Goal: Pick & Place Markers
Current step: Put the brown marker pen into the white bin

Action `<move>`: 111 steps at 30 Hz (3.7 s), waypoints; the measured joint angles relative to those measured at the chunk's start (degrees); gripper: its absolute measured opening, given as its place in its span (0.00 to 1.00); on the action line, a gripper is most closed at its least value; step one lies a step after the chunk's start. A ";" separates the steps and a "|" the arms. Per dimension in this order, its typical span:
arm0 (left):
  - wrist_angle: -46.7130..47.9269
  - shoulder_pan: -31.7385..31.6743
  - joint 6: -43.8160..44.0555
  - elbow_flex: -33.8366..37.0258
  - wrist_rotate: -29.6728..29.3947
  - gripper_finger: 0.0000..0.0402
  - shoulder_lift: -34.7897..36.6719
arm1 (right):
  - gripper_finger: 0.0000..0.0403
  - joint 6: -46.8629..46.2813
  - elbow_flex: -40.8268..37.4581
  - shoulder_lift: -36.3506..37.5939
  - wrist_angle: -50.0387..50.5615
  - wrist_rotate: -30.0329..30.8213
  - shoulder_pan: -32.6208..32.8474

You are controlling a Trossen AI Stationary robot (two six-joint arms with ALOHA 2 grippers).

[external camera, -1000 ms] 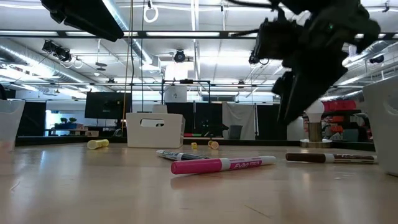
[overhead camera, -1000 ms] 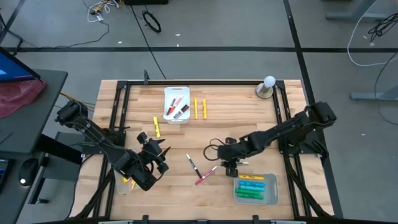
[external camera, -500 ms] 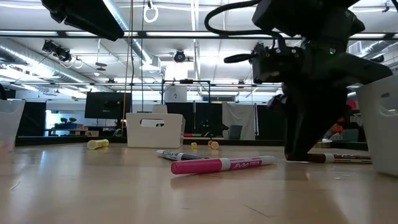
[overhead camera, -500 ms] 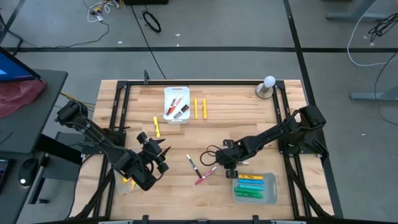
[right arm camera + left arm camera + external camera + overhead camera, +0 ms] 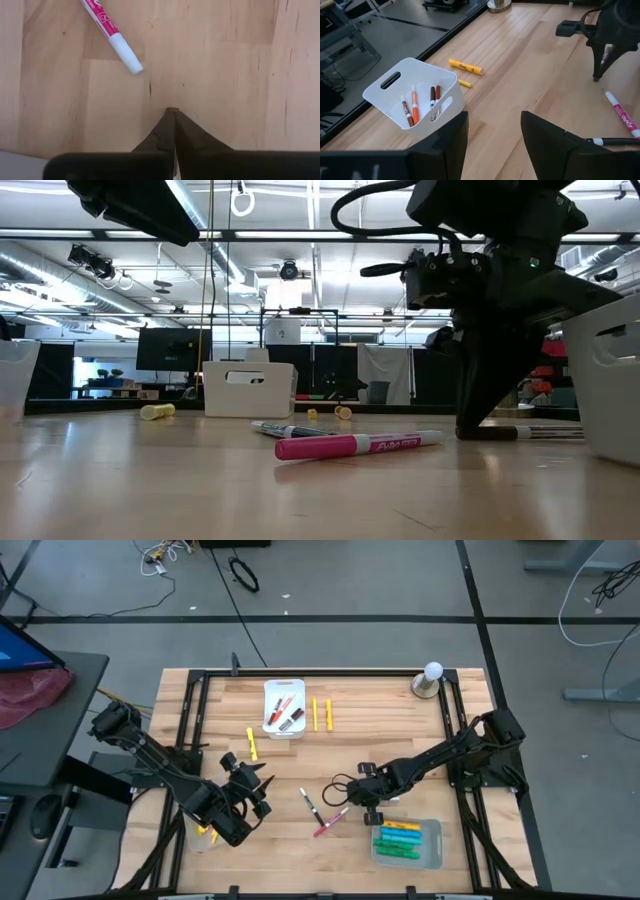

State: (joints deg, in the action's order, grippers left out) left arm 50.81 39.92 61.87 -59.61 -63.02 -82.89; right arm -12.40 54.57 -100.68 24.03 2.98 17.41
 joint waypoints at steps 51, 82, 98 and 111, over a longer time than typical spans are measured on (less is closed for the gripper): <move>-0.44 -3.13 -0.17 0.00 1.38 0.47 0.00 | 0.38 4.15 15.08 -8.50 22.01 -2.10 -4.31; -0.74 -2.67 0.00 0.00 1.77 0.47 0.00 | 0.04 -9.56 19.67 -4.63 33.75 -22.24 6.95; -0.57 -2.67 -0.17 0.00 1.81 0.47 0.00 | 0.12 -10.93 17.95 -3.24 41.24 -8.62 6.58; -1.00 -2.72 -0.04 0.04 1.78 0.47 -3.80 | 0.04 -22.26 6.91 -2.02 38.49 -27.90 11.74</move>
State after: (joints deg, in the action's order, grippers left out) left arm 49.81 37.20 61.82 -59.57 -61.24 -86.69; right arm -34.66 61.47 -102.71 62.52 -24.92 29.15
